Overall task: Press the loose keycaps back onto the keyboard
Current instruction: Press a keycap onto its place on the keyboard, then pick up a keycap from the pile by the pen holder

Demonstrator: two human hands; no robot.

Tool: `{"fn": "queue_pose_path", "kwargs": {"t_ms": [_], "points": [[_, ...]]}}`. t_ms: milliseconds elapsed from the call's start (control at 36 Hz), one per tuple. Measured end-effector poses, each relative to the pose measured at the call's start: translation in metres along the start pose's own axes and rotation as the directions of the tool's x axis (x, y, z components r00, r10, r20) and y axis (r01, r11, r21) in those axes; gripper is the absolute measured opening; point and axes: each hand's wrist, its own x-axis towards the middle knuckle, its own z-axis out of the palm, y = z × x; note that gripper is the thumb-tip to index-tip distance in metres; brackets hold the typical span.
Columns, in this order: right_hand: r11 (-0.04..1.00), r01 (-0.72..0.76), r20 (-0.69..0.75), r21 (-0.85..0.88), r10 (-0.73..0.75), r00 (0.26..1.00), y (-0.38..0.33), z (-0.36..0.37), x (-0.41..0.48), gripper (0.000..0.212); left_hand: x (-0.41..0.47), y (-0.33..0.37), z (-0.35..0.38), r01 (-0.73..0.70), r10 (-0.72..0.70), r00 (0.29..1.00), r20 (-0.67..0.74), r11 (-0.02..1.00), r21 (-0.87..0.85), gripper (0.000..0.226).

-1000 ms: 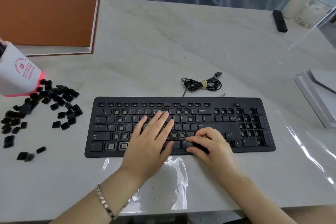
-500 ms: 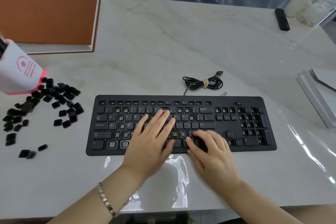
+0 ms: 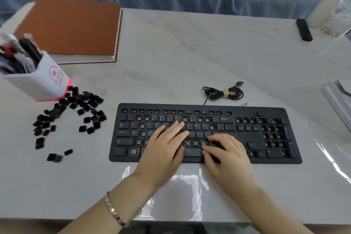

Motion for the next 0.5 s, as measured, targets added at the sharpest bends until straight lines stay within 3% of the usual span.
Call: {"fn": "queue_pose_path", "kwargs": {"t_ms": [83, 167, 250, 389, 500], "points": [[0.979, -0.091, 0.075, 0.184, 0.079, 0.994, -0.028, 0.006, 0.019, 0.018, -0.015, -0.010, -0.022, 0.087, -0.089, 0.995, -0.037, 0.995, -0.045, 0.042], [0.941, -0.146, 0.245, 0.305, 0.070, 0.967, -0.062, 0.012, 0.041, 0.013, -0.036, -0.032, -0.048, 0.203, -0.205, 0.974, -0.098, 0.979, -0.030, 0.042], [0.936, -0.114, 0.369, 0.334, -0.018, 0.929, -0.092, 0.024, 0.059, 0.018, -0.059, -0.063, -0.077, 0.332, -0.315, 0.937, -0.148, 0.938, 0.106, 0.032], [0.933, -0.071, 0.475, 0.354, -0.114, 0.872, -0.138, 0.053, 0.084, 0.026, -0.096, -0.107, -0.122, 0.542, -0.550, 0.829, -0.101, 0.748, 0.383, 0.050], [0.940, -0.028, 0.559, 0.339, -0.178, 0.810, -0.166, 0.073, 0.095, 0.029, -0.117, -0.125, -0.141, 0.669, -0.678, 0.727, -0.108, 0.665, 0.332, 0.044]]}}
